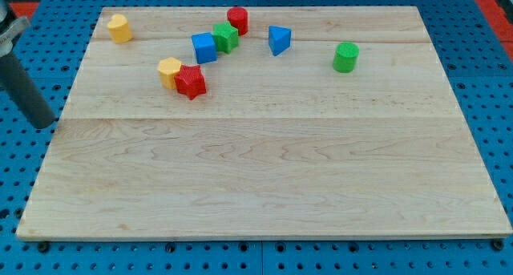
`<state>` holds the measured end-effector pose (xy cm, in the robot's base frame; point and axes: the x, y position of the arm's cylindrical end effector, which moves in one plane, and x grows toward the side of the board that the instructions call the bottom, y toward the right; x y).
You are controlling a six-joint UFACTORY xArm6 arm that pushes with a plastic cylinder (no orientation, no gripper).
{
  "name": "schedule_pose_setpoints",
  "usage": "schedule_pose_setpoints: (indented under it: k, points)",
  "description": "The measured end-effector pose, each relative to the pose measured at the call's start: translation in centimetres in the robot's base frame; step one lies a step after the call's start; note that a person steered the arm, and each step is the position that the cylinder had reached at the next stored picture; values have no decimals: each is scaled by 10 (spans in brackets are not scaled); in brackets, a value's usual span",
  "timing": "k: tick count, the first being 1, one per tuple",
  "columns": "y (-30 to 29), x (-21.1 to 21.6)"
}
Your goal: Move the yellow hexagon to the bottom left of the blue triangle
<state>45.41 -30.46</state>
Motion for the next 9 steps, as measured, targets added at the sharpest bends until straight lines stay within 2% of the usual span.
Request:
schedule_pose_setpoints:
  k: [1, 2, 3, 5, 6, 7, 8, 9]
  points:
    - [6, -36]
    - [20, -105]
    - [47, -132]
    - [146, -159]
    - [110, -120]
    - [157, -94]
    - [277, -102]
    - [362, -130]
